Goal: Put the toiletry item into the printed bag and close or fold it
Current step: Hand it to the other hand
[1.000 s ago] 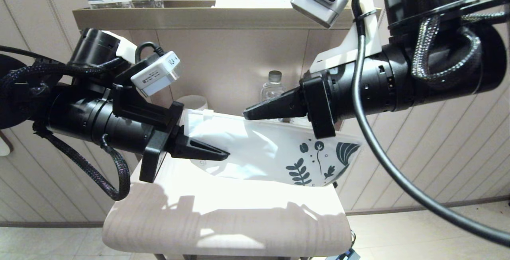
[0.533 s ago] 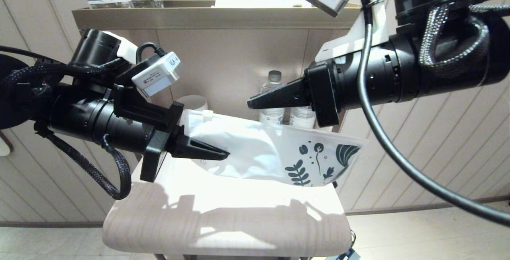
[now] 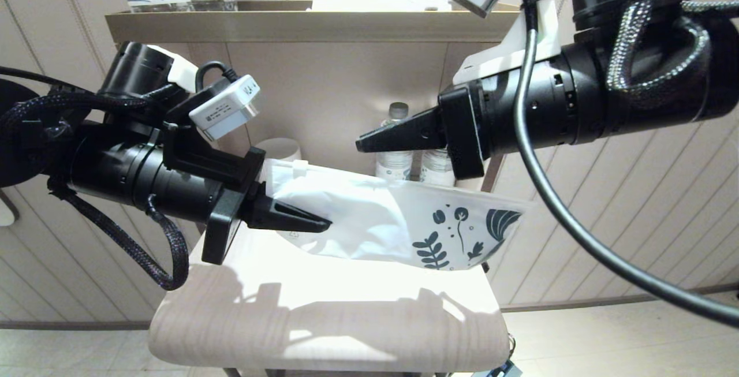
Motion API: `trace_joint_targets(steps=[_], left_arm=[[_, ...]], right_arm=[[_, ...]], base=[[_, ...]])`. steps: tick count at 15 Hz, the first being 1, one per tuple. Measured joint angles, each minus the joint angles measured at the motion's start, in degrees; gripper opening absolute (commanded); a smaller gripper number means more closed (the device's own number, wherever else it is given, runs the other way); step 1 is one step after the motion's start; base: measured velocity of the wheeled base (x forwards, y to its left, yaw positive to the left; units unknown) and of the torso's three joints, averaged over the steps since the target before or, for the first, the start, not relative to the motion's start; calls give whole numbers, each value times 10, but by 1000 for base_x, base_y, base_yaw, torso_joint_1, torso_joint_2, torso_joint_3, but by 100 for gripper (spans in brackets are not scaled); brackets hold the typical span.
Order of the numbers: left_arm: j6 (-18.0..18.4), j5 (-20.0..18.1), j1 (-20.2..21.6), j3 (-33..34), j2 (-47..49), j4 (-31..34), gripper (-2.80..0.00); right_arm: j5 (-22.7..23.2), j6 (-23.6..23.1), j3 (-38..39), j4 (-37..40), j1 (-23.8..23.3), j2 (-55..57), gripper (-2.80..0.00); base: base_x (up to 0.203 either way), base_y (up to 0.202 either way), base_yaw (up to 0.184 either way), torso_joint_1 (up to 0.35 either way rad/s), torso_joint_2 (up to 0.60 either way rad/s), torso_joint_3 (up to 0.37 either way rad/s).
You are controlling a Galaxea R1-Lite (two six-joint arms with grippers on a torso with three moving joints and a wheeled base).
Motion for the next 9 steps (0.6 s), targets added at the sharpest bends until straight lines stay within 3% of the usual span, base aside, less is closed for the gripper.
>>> trace_joint_targets(steps=[2, 3, 9], left_arm=[[1, 0, 0, 0, 0, 0, -280], [1, 0, -1, 0, 0, 0, -280], [3, 0, 0, 2, 0, 0, -280]], right_arm=[[-8, -1, 1, 0, 6, 1, -280], [-8, 0, -2, 0, 8, 1, 0], [-7, 3, -14, 0, 16, 15, 0]], base=[[0, 0, 0, 0, 0, 0], [0, 0, 0, 0, 0, 0], [0, 0, 0, 0, 0, 0]])
